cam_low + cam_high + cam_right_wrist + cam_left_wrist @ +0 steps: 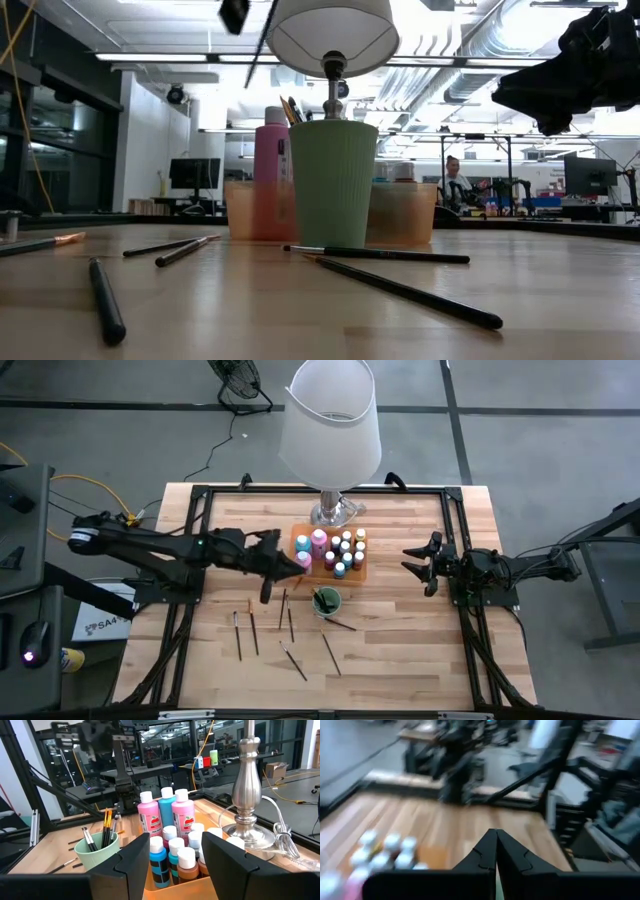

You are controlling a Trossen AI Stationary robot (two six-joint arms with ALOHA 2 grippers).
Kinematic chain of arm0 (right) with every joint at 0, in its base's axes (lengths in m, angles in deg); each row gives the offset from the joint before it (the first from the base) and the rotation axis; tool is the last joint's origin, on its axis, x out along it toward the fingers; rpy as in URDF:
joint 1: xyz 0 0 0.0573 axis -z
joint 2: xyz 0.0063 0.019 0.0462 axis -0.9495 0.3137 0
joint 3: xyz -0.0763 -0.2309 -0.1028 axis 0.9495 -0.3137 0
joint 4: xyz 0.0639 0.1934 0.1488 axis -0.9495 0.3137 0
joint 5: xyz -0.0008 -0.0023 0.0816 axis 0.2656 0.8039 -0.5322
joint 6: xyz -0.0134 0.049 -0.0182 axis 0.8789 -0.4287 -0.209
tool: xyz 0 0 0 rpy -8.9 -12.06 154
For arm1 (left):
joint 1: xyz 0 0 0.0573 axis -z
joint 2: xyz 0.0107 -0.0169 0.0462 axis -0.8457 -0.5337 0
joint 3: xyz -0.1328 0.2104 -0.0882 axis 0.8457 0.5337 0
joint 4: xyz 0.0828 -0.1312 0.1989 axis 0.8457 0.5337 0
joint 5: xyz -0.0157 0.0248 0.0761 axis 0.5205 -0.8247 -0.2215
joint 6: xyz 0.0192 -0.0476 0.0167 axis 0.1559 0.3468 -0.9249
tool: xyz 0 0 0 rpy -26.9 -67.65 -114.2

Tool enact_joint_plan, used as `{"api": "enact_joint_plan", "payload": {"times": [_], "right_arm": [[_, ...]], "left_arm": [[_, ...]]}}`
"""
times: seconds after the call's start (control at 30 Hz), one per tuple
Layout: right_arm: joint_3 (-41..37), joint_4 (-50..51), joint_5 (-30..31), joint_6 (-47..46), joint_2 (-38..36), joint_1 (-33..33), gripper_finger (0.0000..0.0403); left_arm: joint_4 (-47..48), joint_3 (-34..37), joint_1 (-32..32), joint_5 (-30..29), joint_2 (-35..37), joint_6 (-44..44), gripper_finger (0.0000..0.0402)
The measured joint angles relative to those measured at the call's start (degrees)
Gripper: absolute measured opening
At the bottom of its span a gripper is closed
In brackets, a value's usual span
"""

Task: Pick & Place Paint Supplies
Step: Put the gray paintbrushes into the green cup

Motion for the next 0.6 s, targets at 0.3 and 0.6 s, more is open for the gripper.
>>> {"api": "enact_joint_plan", "payload": {"times": [0.3, 0.6], "right_arm": [[0.0, 0.0, 0.0, 0.0, 0.0, 0.0, 0.0174], [-0.01, 0.0, 0.0, 0.0, 0.0, 0.0, 0.0174]], "left_arm": [[-18.49, 0.04, 0.0, 8.65, -10.9, -9.76, 0.0], [-26.13, 0.0, -0.13, 10.55, -20.51, -9.71, 0.0]]}}
